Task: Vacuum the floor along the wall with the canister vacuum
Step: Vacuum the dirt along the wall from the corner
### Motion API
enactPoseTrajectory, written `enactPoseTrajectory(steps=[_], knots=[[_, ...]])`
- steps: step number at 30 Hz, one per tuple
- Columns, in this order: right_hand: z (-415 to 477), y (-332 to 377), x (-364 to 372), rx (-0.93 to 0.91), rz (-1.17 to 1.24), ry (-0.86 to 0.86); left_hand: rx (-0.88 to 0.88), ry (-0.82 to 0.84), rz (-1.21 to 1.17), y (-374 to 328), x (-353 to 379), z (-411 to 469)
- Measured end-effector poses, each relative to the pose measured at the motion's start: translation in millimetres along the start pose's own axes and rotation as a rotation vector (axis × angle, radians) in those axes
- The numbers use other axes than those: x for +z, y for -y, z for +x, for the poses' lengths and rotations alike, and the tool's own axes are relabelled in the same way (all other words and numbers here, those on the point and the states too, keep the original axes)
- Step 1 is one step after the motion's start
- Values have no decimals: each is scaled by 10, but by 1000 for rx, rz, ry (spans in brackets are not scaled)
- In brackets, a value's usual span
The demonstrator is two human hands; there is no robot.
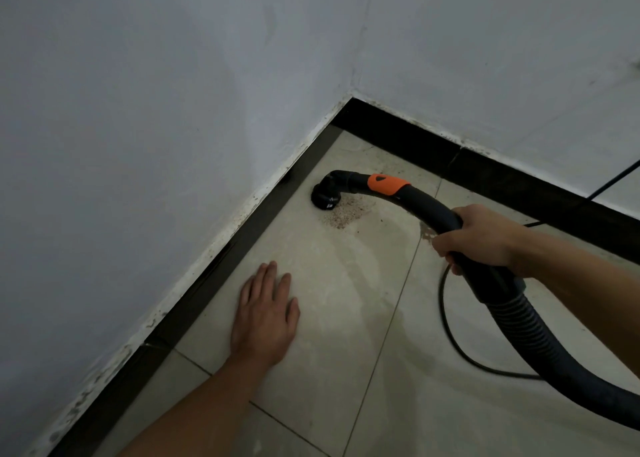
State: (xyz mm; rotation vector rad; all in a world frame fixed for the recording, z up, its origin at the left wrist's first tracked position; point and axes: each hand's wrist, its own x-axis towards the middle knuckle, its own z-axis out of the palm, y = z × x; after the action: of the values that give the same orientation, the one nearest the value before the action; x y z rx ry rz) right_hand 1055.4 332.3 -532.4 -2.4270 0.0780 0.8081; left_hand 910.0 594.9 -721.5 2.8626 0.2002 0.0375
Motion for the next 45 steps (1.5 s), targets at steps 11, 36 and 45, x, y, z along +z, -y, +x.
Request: enactPoseTrajectory(steps=[11,36,45], knots=[[-408,-430,100,8,-49,-45,-3,8,-4,-2,-19,-5],[-473,-1046,770,81,210,-347,-6,29,1,-31,-30,-13],[-335,-1027,840,76,114,-364,-10,30,-10,-33,-32,-12]])
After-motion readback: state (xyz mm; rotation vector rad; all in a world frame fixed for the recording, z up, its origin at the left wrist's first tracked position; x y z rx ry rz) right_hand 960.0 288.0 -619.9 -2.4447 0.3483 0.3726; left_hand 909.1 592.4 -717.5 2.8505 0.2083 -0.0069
